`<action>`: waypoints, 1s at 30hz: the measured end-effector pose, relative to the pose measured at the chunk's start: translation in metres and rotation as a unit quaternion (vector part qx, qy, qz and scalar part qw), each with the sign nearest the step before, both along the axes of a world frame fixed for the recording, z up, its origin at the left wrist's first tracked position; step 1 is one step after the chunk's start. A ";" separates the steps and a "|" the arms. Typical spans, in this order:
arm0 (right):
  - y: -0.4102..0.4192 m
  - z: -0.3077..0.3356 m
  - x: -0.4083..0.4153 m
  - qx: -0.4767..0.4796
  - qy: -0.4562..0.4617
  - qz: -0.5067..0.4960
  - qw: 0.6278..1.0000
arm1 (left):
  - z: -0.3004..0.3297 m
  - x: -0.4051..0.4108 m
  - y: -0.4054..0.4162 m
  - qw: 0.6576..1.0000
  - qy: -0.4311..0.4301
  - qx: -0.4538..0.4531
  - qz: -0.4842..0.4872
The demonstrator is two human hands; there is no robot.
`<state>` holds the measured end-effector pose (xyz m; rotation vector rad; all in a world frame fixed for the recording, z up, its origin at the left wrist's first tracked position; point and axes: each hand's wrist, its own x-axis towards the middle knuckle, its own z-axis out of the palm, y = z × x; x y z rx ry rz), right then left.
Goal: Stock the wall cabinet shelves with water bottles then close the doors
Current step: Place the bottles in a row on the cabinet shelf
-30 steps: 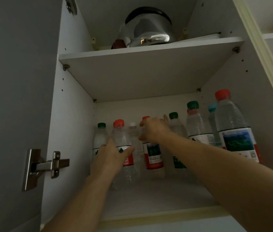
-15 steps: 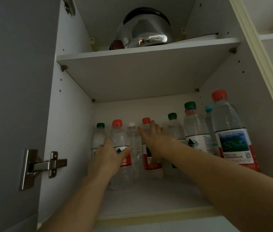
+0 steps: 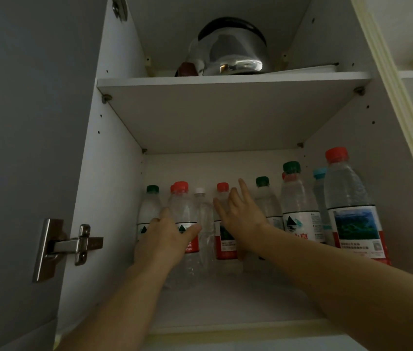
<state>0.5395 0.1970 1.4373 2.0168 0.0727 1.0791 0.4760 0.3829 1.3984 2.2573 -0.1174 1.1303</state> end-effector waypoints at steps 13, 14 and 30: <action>-0.015 0.020 -0.033 0.213 0.007 0.039 0.976 | -0.002 -0.008 0.000 1.000 0.006 -0.008 -0.017; -0.016 0.019 -0.035 0.226 0.025 0.033 0.973 | -0.002 -0.008 0.000 1.000 0.006 -0.011 -0.021; -0.004 -0.002 -0.036 0.416 -0.010 0.190 0.889 | -0.003 -0.010 -0.002 0.999 0.011 -0.023 -0.033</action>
